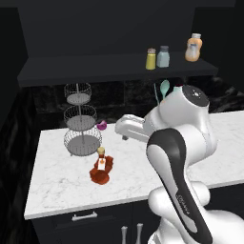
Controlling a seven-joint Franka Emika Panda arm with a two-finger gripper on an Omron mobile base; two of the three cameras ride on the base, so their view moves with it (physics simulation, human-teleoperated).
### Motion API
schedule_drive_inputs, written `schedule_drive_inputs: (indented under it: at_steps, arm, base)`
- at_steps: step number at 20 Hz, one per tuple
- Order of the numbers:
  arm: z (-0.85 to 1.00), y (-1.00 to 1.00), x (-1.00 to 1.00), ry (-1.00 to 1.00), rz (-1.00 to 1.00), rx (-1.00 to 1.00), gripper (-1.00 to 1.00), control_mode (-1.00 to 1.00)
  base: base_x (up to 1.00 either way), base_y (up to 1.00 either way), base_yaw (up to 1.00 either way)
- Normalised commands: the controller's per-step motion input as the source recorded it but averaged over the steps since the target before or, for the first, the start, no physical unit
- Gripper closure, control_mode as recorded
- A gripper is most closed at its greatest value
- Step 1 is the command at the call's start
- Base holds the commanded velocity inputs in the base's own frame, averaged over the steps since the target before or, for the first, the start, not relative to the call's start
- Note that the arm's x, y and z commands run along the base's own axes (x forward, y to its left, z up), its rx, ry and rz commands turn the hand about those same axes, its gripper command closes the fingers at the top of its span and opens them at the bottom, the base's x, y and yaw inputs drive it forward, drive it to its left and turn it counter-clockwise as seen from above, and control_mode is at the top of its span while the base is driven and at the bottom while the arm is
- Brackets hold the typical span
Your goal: Put the shaker and condiment bottle from the counter next to their counterparts in the cabinet.
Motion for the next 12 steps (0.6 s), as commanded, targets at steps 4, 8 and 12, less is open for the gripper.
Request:
schedule_drive_inputs:
  at_steps: [4, 8, 12]
  arm:
    - [-0.21, 0.06, 0.04, 0.17, 0.00, 0.00, -1.00, -1.00]
    - [-0.42, 0.17, 0.00, 0.05, -0.03, -0.06, -1.00, -1.00]
    - [-0.35, 0.31, 0.00, 0.00, -0.08, -0.08, -1.00, -1.00]
  base:
    - [0.00, 0.00, 0.00]
    - [0.00, 0.00, 0.00]
    - [0.00, 0.00, 0.00]
